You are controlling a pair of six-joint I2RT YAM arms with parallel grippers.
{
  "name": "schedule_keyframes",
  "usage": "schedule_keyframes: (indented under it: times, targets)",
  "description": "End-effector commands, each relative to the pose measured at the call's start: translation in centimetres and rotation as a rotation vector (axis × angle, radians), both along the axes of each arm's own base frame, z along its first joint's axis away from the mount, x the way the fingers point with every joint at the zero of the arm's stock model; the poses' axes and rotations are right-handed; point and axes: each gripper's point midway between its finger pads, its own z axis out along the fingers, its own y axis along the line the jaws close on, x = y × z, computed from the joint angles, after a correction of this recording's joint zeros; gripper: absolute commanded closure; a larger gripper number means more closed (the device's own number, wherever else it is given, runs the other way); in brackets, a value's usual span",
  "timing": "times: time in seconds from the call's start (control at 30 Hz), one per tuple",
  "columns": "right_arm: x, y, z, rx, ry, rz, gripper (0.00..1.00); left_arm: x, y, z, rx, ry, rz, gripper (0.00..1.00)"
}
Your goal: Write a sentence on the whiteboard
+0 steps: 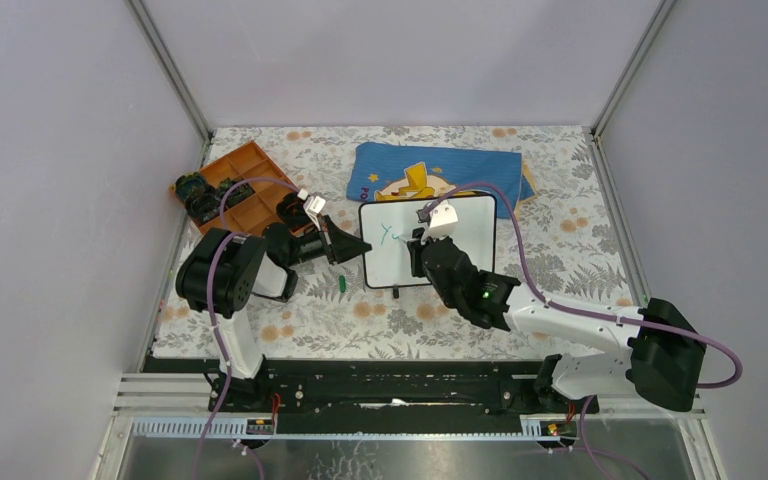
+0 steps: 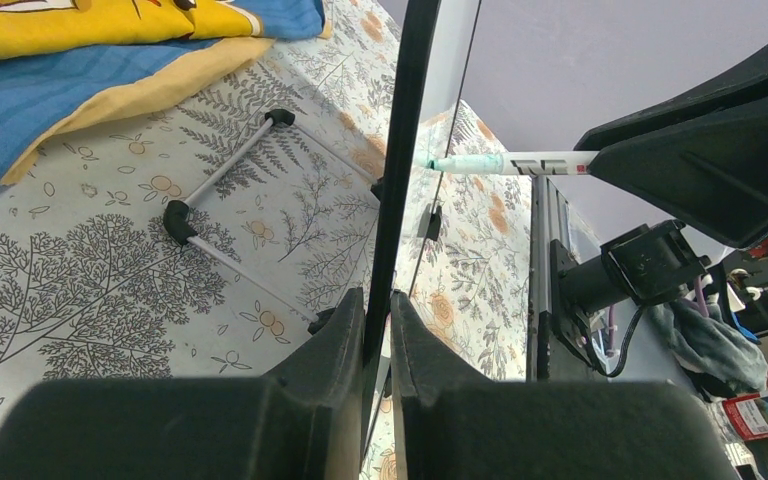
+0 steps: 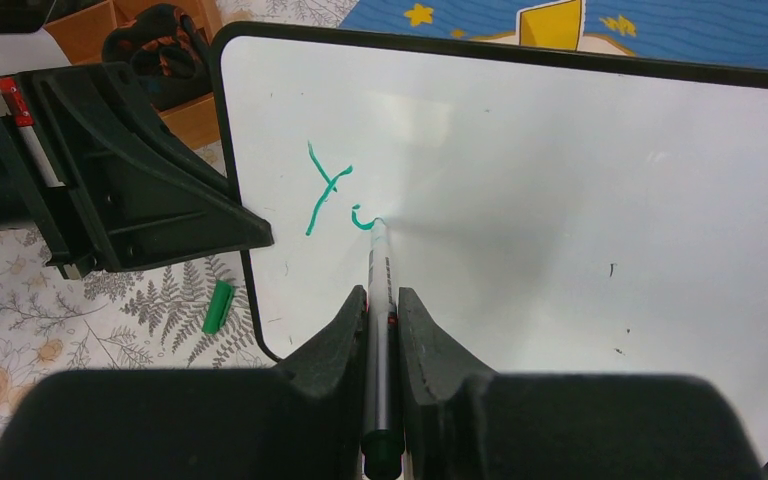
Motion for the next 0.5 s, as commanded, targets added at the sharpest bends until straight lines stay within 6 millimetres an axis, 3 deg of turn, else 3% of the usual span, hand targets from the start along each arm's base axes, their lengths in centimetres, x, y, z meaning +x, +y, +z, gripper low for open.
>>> schedule_keyframes:
  times: [0.0, 0.47]
  targets:
    - [1.3, -0.5, 2.1, 0.024, -0.044, -0.05, 1.0, -0.6, -0.1, -0.5, 0.016, 0.008, -0.012, 1.0]
    - [1.3, 0.6, 2.8, 0.052, -0.052, -0.009, 1.0, -0.7, -0.3, -0.5, 0.019, 0.007, -0.018, 1.0]
